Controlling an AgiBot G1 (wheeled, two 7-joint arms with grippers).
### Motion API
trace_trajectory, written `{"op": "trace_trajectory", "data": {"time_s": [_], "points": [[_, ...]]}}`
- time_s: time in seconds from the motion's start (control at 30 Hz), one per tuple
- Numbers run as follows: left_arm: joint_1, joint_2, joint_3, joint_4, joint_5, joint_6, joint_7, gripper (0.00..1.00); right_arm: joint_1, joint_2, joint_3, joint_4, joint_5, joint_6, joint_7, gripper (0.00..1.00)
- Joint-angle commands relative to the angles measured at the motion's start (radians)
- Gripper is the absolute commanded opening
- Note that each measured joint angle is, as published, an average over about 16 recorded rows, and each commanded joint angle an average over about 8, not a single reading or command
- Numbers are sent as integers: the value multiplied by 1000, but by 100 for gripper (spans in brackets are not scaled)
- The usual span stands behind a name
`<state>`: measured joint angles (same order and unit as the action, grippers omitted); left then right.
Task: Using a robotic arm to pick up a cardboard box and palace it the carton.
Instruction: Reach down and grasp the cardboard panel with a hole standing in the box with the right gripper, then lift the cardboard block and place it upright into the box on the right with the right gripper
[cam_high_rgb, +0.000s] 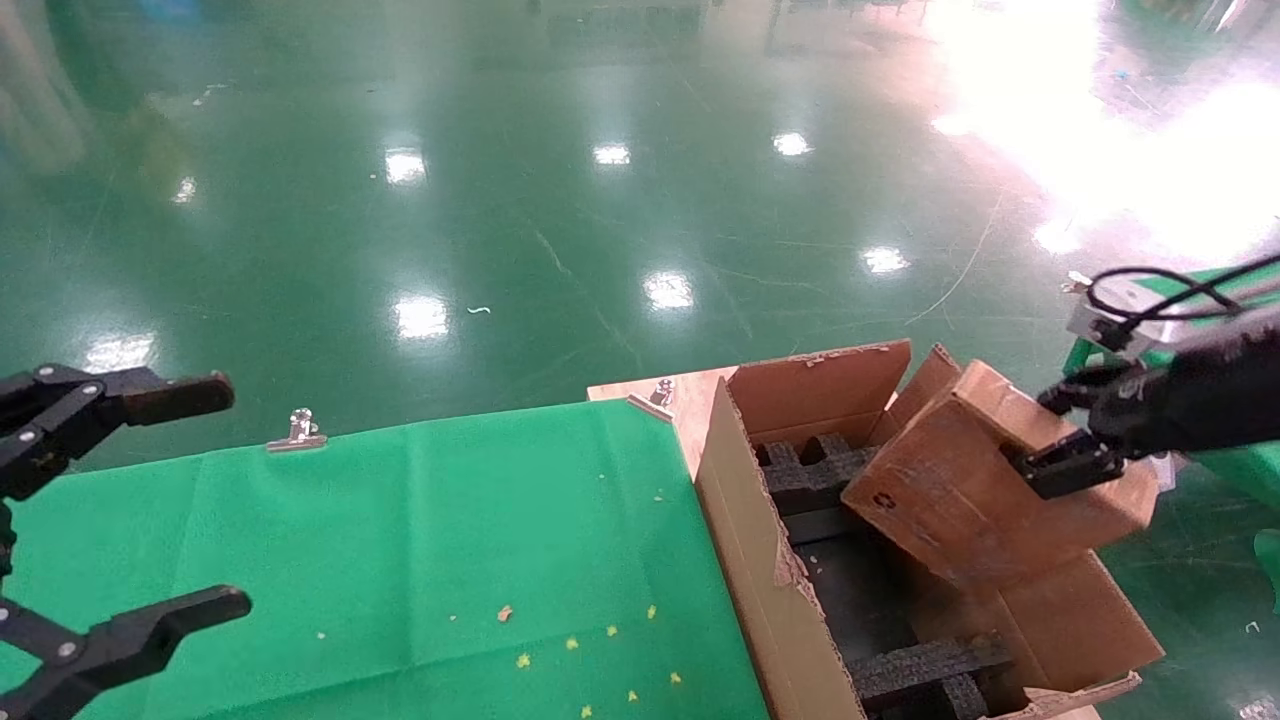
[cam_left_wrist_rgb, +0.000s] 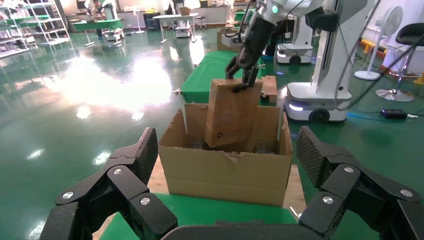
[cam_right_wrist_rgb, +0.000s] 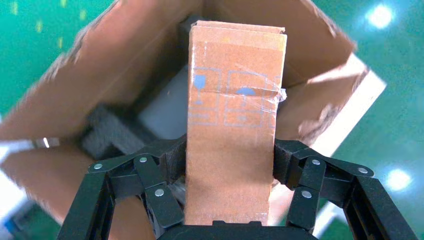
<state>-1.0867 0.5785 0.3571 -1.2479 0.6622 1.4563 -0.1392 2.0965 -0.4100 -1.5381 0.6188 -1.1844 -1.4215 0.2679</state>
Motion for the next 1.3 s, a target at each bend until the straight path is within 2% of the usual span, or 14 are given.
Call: {"op": "trace_trajectory", "data": {"time_s": [0.03, 0.3, 0.53, 0.77, 0.9, 1.3], "points": [[0, 0, 0, 0, 0, 0, 0, 100, -42, 32, 8, -10, 45, 32, 54, 0], [0, 0, 0, 0, 0, 0, 0, 100, -149, 148, 6, 109, 147, 163, 211, 0], [0, 0, 0, 0, -1, 0, 0, 100, -191, 198, 4, 177, 194, 225, 250, 0], [0, 0, 0, 0, -1, 0, 0, 100, -181, 181, 3, 160, 182, 211, 246, 0], [0, 0, 0, 0, -1, 0, 0, 100, -187, 163, -7, 154, 163, 231, 282, 0], [0, 0, 0, 0, -1, 0, 0, 100, -168, 84, -70, 179, -17, 348, 601, 0]]}}
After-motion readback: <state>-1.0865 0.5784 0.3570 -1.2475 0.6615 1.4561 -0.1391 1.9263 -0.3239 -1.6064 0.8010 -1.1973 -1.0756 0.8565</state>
